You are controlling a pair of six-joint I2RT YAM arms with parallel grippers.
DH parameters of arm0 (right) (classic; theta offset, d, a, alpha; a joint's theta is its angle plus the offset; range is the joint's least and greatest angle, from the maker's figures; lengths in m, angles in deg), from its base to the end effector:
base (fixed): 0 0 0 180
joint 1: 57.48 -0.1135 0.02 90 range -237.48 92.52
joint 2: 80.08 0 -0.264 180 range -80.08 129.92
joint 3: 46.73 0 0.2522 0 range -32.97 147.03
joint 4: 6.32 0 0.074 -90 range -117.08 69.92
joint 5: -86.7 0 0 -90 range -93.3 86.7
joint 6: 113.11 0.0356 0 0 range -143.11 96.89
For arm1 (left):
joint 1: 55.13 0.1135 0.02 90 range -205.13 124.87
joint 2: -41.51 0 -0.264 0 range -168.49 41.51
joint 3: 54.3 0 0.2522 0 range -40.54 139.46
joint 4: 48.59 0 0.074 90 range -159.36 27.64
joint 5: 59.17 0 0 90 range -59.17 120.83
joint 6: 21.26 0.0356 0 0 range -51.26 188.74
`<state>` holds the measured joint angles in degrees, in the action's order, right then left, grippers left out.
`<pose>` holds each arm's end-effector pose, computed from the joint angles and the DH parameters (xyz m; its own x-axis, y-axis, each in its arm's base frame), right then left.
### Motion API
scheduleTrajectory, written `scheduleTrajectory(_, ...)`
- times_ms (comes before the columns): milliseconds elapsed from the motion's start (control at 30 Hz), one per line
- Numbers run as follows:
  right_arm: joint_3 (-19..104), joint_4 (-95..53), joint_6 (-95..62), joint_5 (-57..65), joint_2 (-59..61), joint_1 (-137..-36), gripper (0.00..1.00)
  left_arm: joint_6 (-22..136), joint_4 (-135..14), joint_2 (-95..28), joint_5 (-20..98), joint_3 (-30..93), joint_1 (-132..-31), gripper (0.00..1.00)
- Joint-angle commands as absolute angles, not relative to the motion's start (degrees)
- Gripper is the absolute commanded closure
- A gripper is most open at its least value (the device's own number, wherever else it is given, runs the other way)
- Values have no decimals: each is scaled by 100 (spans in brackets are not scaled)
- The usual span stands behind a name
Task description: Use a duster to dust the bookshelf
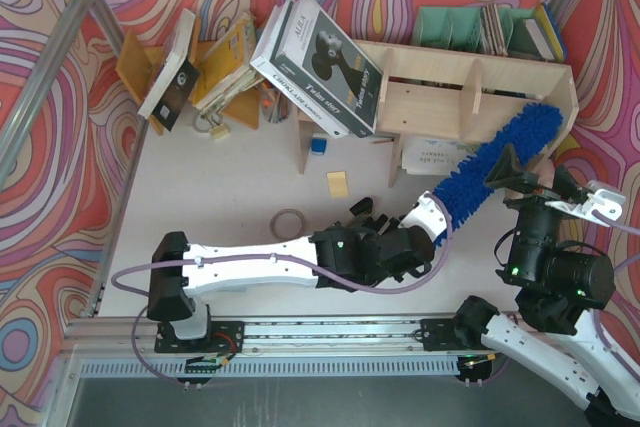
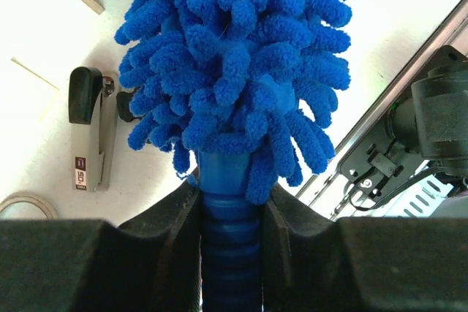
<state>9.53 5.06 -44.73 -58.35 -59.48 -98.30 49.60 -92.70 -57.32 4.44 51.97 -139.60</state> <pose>0.0509 0.0055 0.4225 0.4971 0.1505 -0.8546 0.2489 0.9187 0.3066 0.0539 -0.3922 0.3438 -0.3354 0.4169 -0.8448 0.7910 0.6117 -0.0122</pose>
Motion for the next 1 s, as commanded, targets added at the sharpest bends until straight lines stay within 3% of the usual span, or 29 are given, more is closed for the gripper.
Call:
scheduleTrajectory(0,931,705,-4484,-5885,-5985,-9814,1,5295,-8854,-5487,120,5074,-14143,100)
scheduleTrajectory(333,931,690,-4458,-5885,-5973,-9805,1,5396,-8276,-4931,-372,4548,-14267,100)
scheduleTrajectory(567,931,690,-4456,-5874,-5919,-9814,1,4847,-8749,-5073,-879,4784,-14265,100)
scheduleTrajectory(967,931,674,-4442,-5849,-5890,-9806,1,4264,-9854,-6042,-367,5697,-14107,100)
